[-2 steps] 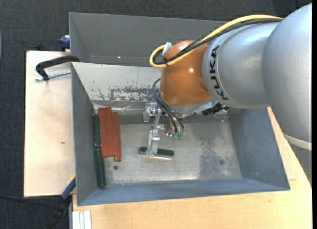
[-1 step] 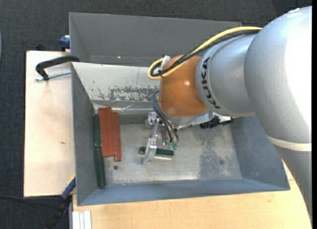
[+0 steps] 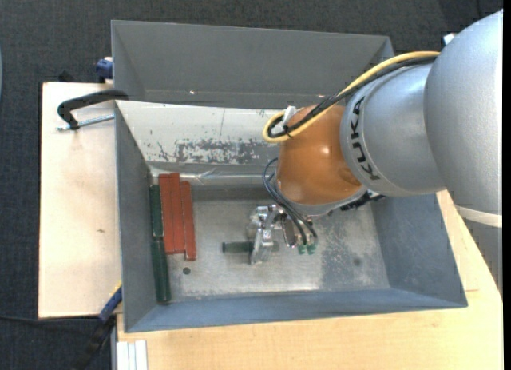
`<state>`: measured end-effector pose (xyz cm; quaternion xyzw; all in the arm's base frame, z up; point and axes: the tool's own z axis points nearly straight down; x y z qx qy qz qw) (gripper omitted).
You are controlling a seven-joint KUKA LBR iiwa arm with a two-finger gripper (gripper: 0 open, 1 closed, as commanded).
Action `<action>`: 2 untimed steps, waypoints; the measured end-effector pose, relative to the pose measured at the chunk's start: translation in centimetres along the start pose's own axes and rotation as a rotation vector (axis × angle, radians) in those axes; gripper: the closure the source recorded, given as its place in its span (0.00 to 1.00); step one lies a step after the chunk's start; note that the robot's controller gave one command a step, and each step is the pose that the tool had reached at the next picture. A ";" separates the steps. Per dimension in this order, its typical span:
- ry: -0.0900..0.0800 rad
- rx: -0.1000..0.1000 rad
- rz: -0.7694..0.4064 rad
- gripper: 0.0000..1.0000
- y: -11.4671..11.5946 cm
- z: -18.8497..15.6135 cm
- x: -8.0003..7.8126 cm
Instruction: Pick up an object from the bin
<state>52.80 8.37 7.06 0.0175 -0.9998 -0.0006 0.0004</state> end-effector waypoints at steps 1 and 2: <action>0.000 0.000 0.000 1.00 0.0 0.0 0.0; -0.009 -0.001 -0.071 1.00 3.3 -15.9 -2.1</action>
Offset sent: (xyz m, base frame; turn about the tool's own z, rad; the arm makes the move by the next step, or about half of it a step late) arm 0.0179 0.0325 0.1562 -0.0708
